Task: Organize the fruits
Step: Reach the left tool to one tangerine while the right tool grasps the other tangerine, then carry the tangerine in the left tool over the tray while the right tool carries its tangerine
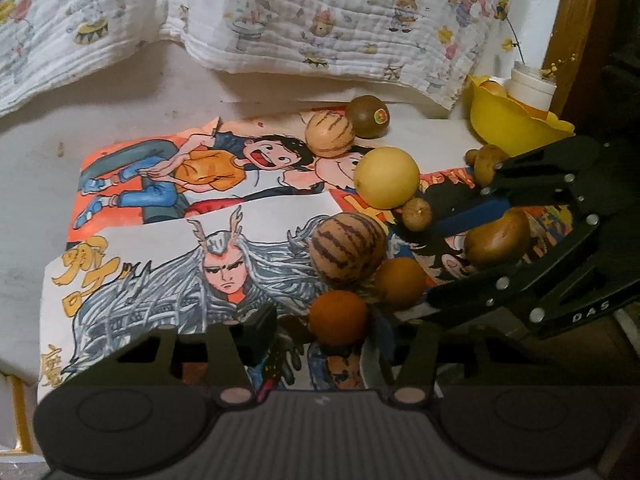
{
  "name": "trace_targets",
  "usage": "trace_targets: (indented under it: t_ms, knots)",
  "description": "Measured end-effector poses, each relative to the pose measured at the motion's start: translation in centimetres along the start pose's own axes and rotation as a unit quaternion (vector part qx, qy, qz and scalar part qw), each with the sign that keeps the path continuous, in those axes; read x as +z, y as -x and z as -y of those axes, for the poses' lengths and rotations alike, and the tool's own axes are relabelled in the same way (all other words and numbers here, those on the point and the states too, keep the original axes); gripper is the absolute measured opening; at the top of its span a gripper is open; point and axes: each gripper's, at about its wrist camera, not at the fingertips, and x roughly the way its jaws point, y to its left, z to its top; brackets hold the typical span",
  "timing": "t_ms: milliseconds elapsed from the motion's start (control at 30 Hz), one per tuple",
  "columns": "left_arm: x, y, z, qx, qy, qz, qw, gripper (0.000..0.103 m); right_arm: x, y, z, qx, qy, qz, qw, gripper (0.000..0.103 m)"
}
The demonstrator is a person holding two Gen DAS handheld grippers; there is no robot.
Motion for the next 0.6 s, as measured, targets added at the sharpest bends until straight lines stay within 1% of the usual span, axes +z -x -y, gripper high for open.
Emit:
trace_targets:
  t_ms: [33,100,167,400,467,500,600]
  knots:
    - [0.0,-0.1,0.0,-0.004,0.0,-0.001,1.0,0.049,0.0,-0.2,0.0,0.002,0.001,-0.003,1.0,0.056]
    - [0.1,-0.3,-0.2,-0.011,0.002,-0.002,0.9999,0.041,0.1,-0.7,0.0,0.005,0.001,-0.006,1.0,0.054]
    - [0.1,-0.4,-0.3,-0.018,0.006,-0.003,0.9998,0.037,0.1,-1.1,0.0,0.009,-0.003,-0.008,1.0,0.052]
    - [-0.1,-0.4,-0.5,-0.024,0.017,-0.002,0.9996,0.036,0.5,-2.2,0.5,0.041,-0.03,-0.01,0.999,0.044]
    - [-0.1,-0.4,-0.5,-0.023,0.02,-0.001,0.9995,0.035,0.5,-2.4,0.6,0.048,-0.038,-0.009,0.998,0.04]
    - [-0.1,-0.3,-0.5,-0.022,0.022,-0.001,0.9995,0.035,0.5,-2.5,0.7,0.051,-0.041,-0.008,0.998,0.036]
    - [-0.1,-0.1,-0.5,-0.021,0.029,0.002,0.9994,0.035,0.5,-2.6,0.8,0.054,-0.047,-0.003,0.997,0.035]
